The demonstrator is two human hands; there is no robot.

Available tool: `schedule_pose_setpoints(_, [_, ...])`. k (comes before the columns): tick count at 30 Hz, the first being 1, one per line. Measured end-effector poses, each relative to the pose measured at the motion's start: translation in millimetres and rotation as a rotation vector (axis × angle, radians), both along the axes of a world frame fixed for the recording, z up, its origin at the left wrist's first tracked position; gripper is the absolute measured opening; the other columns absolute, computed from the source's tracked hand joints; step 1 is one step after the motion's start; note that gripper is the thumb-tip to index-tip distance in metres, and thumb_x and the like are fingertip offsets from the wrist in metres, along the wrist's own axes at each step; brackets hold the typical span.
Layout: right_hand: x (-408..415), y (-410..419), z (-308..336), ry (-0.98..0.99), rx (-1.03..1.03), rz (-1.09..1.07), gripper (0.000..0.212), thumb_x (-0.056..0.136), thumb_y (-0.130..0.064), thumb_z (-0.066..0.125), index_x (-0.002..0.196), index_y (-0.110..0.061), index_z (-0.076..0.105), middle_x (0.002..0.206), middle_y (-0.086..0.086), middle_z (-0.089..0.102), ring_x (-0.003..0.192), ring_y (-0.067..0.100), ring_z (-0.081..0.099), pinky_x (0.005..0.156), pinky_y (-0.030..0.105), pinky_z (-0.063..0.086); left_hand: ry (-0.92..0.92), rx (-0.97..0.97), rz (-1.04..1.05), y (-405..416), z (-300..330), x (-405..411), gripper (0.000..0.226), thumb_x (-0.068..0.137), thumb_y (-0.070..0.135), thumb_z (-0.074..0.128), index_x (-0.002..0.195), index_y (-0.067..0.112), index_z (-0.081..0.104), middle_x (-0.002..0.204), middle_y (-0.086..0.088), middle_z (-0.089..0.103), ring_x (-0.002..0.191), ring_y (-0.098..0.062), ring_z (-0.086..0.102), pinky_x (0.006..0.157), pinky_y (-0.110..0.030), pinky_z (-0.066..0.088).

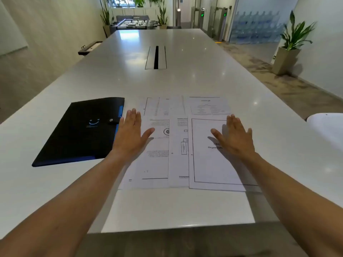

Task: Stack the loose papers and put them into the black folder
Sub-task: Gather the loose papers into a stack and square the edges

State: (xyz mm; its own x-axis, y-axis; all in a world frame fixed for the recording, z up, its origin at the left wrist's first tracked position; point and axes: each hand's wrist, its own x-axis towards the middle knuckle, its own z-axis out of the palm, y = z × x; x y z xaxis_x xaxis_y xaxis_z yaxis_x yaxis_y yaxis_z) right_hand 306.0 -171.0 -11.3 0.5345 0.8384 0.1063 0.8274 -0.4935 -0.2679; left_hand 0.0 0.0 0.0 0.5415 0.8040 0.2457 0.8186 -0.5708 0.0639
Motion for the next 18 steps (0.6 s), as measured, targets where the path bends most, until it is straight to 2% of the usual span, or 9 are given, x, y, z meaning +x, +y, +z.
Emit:
schedule_pose_setpoints(2, [-1.9,-1.3,-1.3,0.03,-0.025,-0.009,0.105,0.078,-0.085,0.011,0.153,-0.013,-0.004,0.163,0.004,-0.003,0.149,0.02,-0.001,0.117,0.057,0.007,-0.049,-0.123,0.052,-5.0,-5.2,1.2,0.09,0.091,0.07,0.012,0.152,0.005,0.006,0.161,-0.016,0.008,0.148,-0.031,0.002,0.119,-0.047,0.008])
schedule_pose_setpoints(5, [-4.7,-2.9,-10.1,0.031,-0.045,-0.019,0.105,0.08,-0.082,0.015,0.153,-0.01,-0.007,0.163,0.008,-0.003,0.149,0.022,0.0,0.117,0.057,0.003,-0.11,-0.277,0.143,-12.3,-15.4,5.3,0.09,0.089,0.071,0.017,0.153,0.009,0.005,0.16,-0.02,0.009,0.147,-0.037,0.005,0.118,-0.05,0.011])
schedule_pose_setpoints(9, [-12.6,0.7,-13.9,0.028,-0.05,-0.023,0.104,0.081,-0.081,0.015,0.152,-0.009,-0.009,0.163,0.009,-0.005,0.149,0.023,-0.002,0.117,0.056,-0.003,-0.17,-0.298,0.185,-20.2,-14.9,15.2,0.086,0.092,0.067,0.021,0.153,0.007,0.006,0.159,-0.023,0.007,0.146,-0.039,0.005,0.118,-0.049,0.007])
schedule_pose_setpoints(12, [-21.6,5.8,-15.1,0.026,-0.044,-0.029,0.102,0.083,-0.079,0.016,0.152,-0.008,-0.009,0.163,0.01,-0.004,0.149,0.023,0.0,0.117,0.055,-0.003,-0.279,-0.342,0.213,-27.1,-13.1,24.9,0.081,0.095,0.059,0.033,0.153,0.007,0.01,0.16,-0.021,0.005,0.147,-0.035,0.003,0.119,-0.047,0.008])
schedule_pose_setpoints(16, [-34.4,12.0,-15.1,0.058,0.015,-0.021,0.099,0.087,-0.075,0.022,0.152,-0.007,-0.007,0.163,0.01,-0.004,0.149,0.022,-0.002,0.118,0.05,-0.004,-0.449,-0.402,0.319,-31.6,-4.4,35.0,0.077,0.093,0.046,0.053,0.152,0.011,0.017,0.161,-0.014,0.008,0.147,-0.032,0.012,0.116,-0.048,0.023])
schedule_pose_setpoints(18, [-35.0,12.5,-13.2,0.06,0.086,-0.066,0.095,0.089,-0.071,0.027,0.153,-0.005,-0.001,0.162,0.013,0.002,0.149,0.024,0.001,0.119,0.048,0.0,-0.503,-0.374,0.403,-29.2,1.7,33.5,0.074,0.091,0.045,0.056,0.149,0.011,0.025,0.158,-0.014,0.02,0.143,-0.033,0.022,0.113,-0.048,0.029])
